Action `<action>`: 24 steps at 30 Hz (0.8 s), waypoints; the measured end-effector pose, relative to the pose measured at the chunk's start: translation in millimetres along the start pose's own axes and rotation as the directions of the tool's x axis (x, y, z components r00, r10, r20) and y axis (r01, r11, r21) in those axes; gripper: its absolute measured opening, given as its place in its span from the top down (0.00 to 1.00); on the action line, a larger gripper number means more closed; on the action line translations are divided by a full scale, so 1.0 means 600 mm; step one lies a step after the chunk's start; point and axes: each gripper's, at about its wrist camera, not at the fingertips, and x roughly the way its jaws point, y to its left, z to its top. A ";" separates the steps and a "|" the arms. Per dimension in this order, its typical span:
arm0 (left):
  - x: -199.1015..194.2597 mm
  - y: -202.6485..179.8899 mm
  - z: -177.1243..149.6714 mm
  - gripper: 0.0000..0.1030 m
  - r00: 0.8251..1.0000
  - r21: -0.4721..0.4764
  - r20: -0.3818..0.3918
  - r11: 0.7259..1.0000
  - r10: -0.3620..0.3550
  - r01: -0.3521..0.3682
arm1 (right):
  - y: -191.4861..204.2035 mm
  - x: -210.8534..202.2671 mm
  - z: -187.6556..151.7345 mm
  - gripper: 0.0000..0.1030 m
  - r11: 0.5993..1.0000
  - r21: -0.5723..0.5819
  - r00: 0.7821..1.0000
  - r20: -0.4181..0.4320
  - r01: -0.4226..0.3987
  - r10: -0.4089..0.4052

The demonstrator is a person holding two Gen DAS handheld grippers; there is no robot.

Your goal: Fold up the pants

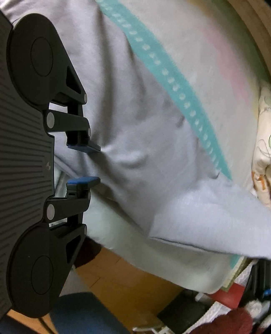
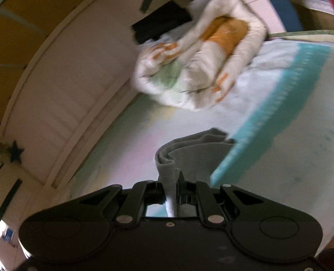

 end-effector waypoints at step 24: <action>-0.233 0.331 -0.192 0.77 0.862 -0.709 0.065 0.631 0.502 -0.314 | 0.402 0.102 -0.486 0.88 0.655 -0.589 0.822 -0.563 -0.474 0.089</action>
